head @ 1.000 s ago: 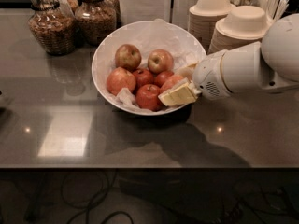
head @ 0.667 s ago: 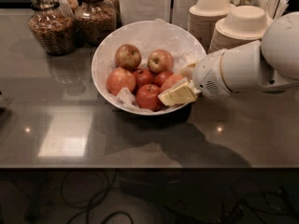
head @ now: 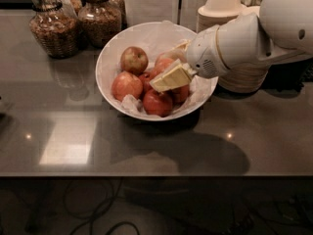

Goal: Pick apple from white bowl

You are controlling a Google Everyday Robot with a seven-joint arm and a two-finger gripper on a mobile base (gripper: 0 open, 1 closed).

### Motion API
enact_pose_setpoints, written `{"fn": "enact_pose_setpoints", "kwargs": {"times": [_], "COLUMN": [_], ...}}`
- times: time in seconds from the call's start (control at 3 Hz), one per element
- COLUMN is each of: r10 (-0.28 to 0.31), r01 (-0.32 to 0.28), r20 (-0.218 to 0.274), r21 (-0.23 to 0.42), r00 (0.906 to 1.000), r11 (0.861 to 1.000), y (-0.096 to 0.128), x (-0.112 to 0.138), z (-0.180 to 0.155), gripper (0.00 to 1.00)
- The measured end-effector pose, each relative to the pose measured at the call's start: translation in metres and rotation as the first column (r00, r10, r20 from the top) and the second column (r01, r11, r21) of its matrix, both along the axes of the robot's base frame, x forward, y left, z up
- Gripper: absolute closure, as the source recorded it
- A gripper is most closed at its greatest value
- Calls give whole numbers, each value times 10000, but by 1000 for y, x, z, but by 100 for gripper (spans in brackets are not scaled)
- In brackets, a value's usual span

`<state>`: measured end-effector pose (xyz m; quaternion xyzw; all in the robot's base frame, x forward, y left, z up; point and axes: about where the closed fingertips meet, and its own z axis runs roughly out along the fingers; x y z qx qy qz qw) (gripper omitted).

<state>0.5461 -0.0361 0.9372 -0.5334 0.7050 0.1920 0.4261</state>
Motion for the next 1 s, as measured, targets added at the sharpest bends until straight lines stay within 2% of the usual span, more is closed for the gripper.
{"fn": "enact_pose_setpoints", "kwargs": {"times": [0.33,0.67,1.0], "r10": [970,1815,1815], "r01": [-993,-1878,-1878], "r20": [415,738,738], "r21": [573,899,899], "r00": [9944,9806,9806], "r11": [9934,9781,9781], "y": [7,11,11], "x": [18,28,28], "z": [23,28,28], "gripper": [100,100,100]}}
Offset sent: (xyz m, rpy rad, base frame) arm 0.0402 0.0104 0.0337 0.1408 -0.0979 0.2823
